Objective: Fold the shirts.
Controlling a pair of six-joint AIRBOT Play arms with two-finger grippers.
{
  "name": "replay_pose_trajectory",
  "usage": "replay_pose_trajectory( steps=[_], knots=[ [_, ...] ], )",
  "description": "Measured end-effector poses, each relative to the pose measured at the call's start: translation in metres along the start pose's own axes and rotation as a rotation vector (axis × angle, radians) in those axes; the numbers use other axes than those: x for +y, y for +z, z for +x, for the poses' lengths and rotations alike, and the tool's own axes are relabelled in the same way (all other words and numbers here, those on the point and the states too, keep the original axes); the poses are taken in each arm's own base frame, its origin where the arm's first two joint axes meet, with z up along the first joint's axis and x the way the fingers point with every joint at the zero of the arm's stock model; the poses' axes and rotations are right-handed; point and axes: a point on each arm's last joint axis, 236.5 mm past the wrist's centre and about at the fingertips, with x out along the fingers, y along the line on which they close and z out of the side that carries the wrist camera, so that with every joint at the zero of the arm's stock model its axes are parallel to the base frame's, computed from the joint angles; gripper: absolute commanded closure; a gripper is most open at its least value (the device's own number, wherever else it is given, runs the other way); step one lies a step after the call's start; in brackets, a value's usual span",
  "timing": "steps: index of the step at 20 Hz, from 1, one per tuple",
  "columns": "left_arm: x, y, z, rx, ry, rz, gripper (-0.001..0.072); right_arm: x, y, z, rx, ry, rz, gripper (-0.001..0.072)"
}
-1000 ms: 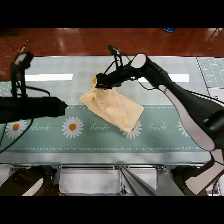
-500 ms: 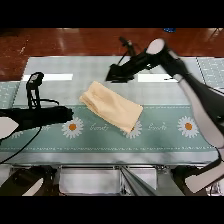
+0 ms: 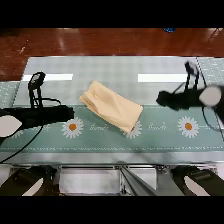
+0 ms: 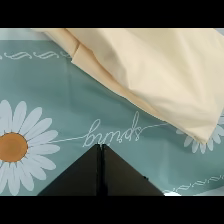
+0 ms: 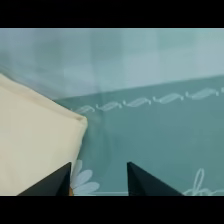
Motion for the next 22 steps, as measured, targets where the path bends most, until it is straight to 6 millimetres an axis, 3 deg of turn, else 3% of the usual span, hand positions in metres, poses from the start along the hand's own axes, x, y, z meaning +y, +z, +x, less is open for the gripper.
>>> replay_pose_trajectory(
  steps=[2, 5, 13, 15, 18, 22],
  knots=[
    [0.000, 0.000, 0.000, 0.001, -0.001, -0.003, 0.0688, -0.009, -0.038, 0.025, 0.047, 0.057, 0.121, 0.0310],
    [0.000, 0.000, 0.000, 0.001, -0.002, -0.004, 0.0688, -0.003, -0.071, 0.052, 0.123, 0.152, 0.228, 0.0310],
    [-0.001, 0.000, 0.000, 0.002, -0.005, -0.005, 0.0688, 0.036, -0.093, 0.100, 0.323, 0.333, 0.350, 0.0310],
    [-0.001, -0.001, 0.001, 0.003, -0.004, -0.005, 0.0688, 0.050, -0.094, 0.107, 0.355, 0.367, 0.328, 0.0362],
    [-0.001, -0.001, 0.002, 0.010, -0.003, -0.009, 0.0688, 0.078, -0.085, 0.115, 0.355, 0.405, 0.240, 0.0692],
    [-0.002, -0.003, 0.007, 0.027, -0.009, -0.026, 0.0688, 0.142, -0.044, 0.099, 0.287, 0.527, 0.055, 0.0692]
  ],
)
